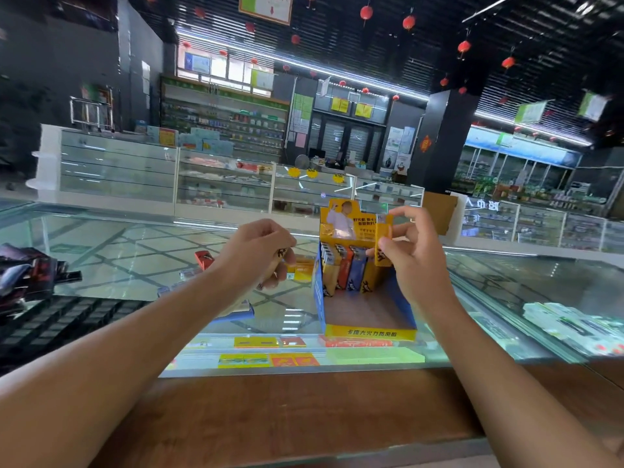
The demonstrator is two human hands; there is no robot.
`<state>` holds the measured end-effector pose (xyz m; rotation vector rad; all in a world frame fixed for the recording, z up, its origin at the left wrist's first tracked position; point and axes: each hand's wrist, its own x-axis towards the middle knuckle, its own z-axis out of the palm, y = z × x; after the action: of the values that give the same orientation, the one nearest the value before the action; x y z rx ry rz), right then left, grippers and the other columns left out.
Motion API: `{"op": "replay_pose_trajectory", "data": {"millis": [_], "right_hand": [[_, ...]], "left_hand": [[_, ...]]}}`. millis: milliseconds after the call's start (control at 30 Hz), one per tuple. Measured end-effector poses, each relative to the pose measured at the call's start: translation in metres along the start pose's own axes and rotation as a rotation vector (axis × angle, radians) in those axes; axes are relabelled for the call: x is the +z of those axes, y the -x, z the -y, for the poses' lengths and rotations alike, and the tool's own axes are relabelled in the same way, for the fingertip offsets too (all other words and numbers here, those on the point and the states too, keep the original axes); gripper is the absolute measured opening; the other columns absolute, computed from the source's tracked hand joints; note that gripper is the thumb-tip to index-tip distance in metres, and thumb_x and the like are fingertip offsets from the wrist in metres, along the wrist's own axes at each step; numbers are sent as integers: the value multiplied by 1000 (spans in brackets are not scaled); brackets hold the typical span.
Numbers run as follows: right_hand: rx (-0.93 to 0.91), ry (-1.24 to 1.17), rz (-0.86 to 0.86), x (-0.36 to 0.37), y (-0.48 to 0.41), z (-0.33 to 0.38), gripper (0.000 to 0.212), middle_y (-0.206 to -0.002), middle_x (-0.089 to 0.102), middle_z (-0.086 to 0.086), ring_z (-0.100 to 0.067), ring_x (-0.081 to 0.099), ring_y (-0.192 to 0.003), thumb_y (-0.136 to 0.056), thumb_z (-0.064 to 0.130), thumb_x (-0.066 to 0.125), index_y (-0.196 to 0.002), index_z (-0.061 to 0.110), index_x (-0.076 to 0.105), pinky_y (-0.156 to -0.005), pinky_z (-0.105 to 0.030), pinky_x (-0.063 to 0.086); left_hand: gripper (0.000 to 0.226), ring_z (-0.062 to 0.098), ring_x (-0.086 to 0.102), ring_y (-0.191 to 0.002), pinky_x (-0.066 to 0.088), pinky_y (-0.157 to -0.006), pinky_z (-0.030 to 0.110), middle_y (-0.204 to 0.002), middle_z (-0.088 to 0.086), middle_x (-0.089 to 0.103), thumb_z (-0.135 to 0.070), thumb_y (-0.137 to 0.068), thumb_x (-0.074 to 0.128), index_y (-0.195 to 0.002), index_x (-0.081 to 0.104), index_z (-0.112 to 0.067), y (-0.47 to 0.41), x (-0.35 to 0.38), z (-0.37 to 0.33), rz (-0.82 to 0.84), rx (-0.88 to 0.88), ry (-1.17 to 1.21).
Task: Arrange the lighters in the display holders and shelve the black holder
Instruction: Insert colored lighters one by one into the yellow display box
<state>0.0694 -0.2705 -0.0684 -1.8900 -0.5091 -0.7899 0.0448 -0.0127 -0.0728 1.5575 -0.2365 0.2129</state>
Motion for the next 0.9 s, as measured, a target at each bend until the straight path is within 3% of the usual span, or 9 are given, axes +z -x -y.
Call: {"op": "replay_pose_trajectory", "data": {"millis": [100, 233, 467, 567, 700, 900], "right_hand": [[-11, 148, -2, -6, -3, -9, 27, -86, 72, 8, -6, 70, -83, -95, 18, 75, -112, 30, 58, -84, -42, 59], [-72, 275, 73, -8, -6, -14, 28, -96, 72, 16, -1, 69, -91, -90, 19, 81, -106, 31, 61, -81, -31, 57], [10, 426, 222, -14, -8, -18, 28, -92, 68, 14, 0, 66, -75, -86, 15, 85, -97, 27, 62, -59, -10, 42], [31, 423, 226, -18, -8, -16, 27, -82, 66, 14, 4, 64, -72, -86, 14, 85, -95, 24, 62, -57, -7, 42], [-4, 445, 236, -21, -9, -16, 28, -89, 66, 17, 2, 64, -78, -85, 12, 85, -95, 25, 62, -61, -9, 45], [-51, 467, 255, -23, -10, -18, 29, -103, 67, 16, -5, 63, -79, -85, 11, 84, -103, 29, 68, -67, -20, 47]], "left_hand": [[16, 21, 59, -62, 50, -48, 29, -75, 16, 64, -16, -99, 67, -99, 72, -1, 0, 1, 1, 3, 21, -50], [15, 17, 57, -62, 49, -46, 24, -73, 15, 60, -21, -98, 69, -97, 79, -11, 2, 0, 1, 26, 20, -125], [11, 14, 61, -63, 49, -48, 24, -75, 7, 65, -22, -97, 71, -97, 80, -16, 3, -1, 0, 39, 22, -180], [9, 13, 63, -66, 51, -50, 25, -80, 8, 70, -24, -96, 73, -95, 81, -20, 2, 0, 2, 39, 24, -193], [10, 16, 62, -70, 54, -52, 25, -100, 25, 72, -24, -96, 73, -98, 82, -21, 3, 0, 0, 45, 55, -220], [11, 14, 59, -64, 52, -52, 24, -96, 26, 71, -26, -96, 73, -98, 82, -21, 2, -1, 0, 48, 78, -245]]}}
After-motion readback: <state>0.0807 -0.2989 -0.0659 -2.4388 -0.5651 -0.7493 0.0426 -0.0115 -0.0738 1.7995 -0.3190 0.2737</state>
